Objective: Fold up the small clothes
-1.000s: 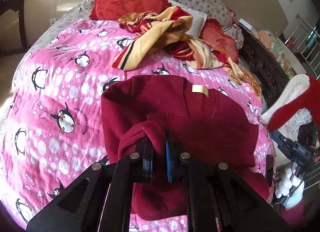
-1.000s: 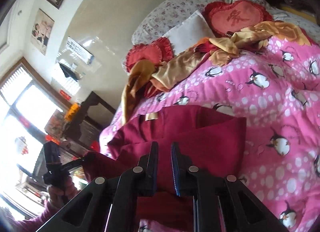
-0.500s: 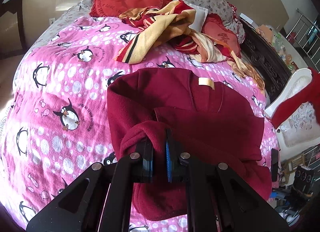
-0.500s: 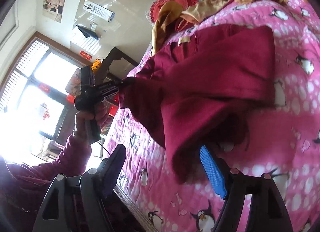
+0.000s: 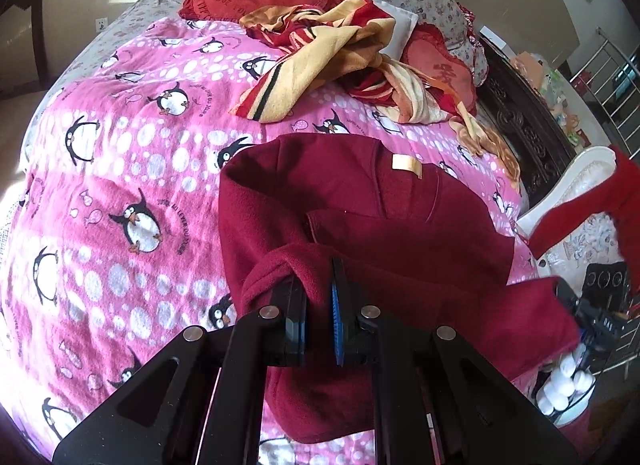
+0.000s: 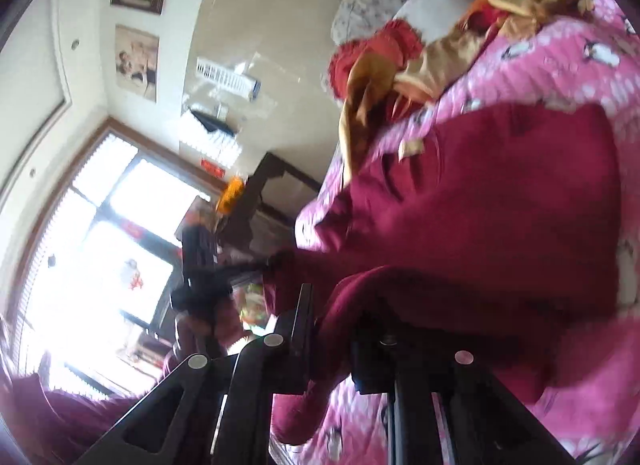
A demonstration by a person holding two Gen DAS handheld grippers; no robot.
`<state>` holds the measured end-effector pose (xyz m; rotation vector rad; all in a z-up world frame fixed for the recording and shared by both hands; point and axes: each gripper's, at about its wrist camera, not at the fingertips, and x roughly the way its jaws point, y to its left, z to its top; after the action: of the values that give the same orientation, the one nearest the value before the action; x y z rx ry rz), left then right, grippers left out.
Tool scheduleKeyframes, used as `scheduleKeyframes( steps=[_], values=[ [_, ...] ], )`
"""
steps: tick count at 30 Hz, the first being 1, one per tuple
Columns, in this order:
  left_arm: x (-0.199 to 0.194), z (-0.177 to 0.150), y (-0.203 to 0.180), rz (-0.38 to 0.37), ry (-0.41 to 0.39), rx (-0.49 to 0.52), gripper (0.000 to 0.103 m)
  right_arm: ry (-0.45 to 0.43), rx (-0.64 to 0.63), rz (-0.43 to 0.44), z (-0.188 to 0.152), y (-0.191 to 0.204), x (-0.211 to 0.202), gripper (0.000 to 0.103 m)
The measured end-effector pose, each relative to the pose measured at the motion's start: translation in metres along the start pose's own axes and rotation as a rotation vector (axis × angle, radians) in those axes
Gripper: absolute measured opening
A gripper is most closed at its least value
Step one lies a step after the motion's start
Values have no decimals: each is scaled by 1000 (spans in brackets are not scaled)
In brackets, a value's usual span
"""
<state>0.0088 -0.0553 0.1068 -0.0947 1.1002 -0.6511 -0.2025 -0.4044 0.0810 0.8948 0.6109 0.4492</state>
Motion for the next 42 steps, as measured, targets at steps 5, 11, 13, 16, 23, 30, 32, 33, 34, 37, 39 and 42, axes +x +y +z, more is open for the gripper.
scheduleKeyframes(
  steps=[5,11,13,16,23,30,32,33,34,37,39,42],
  values=[
    [40,27,6,-7,32,-80,16,-130,75,-236,73,-44,17,15],
    [26,37,22,-94,59,-107,38,-89,235,-287,103,-100,37,16],
    [7,39,24,-41,-6,-85,60,-106,223,-238,105,-95,26,29],
    [-20,35,26,-37,-70,-40,63,-129,175,-228,107,-82,5,51],
    [-15,-9,-3,-33,36,180,63,-28,-67,-305,68,-30,-12,51],
    [-3,-42,-10,-71,133,232,63,172,-236,-435,21,-24,36,50],
    [9,-42,-15,-48,166,263,63,195,-221,-416,21,-33,44,50],
    [14,-40,-18,-39,168,271,63,204,-211,-405,23,-37,48,50],
    [20,-35,-22,-46,164,271,63,206,-209,-392,26,-39,53,50],
    [36,-8,-28,-71,130,235,63,178,-217,-346,52,-36,78,50],
    [44,19,-27,-74,76,179,63,107,-201,-314,76,-34,89,50],
    [47,56,-13,-53,9,43,63,21,-172,-360,109,-36,102,50]
  ],
)
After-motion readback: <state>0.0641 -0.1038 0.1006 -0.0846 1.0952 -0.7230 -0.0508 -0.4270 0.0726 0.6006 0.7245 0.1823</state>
